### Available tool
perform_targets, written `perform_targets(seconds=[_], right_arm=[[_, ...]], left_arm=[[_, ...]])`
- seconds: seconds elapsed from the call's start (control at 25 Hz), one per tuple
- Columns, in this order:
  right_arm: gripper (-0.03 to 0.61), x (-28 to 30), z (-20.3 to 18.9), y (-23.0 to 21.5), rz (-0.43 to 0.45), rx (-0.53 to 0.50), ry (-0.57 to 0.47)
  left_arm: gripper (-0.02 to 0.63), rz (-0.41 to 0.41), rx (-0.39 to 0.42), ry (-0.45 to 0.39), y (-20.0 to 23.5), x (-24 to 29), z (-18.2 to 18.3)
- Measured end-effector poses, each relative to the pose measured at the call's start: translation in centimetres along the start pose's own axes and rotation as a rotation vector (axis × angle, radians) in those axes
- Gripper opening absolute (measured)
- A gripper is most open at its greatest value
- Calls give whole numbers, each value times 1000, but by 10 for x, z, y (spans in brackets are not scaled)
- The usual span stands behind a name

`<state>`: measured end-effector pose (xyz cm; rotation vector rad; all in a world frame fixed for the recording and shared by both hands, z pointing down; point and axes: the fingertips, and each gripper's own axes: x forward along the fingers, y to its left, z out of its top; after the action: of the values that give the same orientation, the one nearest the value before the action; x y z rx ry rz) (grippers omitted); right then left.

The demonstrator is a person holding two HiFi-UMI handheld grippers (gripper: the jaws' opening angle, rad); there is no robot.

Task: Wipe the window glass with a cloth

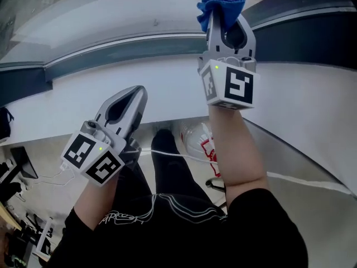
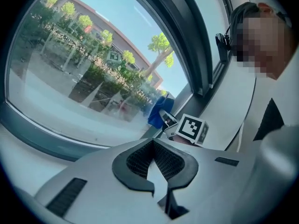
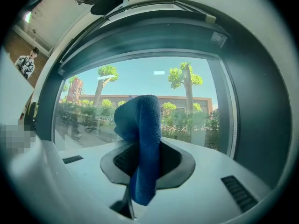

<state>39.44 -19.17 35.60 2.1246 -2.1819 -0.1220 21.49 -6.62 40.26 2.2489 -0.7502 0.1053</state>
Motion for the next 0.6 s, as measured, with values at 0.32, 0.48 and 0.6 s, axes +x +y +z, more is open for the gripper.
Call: perform_targets(seconds=[0.32,0.48,0.6], right_arm=[[64,-16,-20,-80,-110,29,17],[64,-22,-30,-113,-188,80,32],[64,-24,-30,-133,-233,99,25]], left_arm=[[6,-47,10,32,-25,45,-13],[6,-67,14,56,-32,60,-19],[6,-85,7,69,-42,70,-22]])
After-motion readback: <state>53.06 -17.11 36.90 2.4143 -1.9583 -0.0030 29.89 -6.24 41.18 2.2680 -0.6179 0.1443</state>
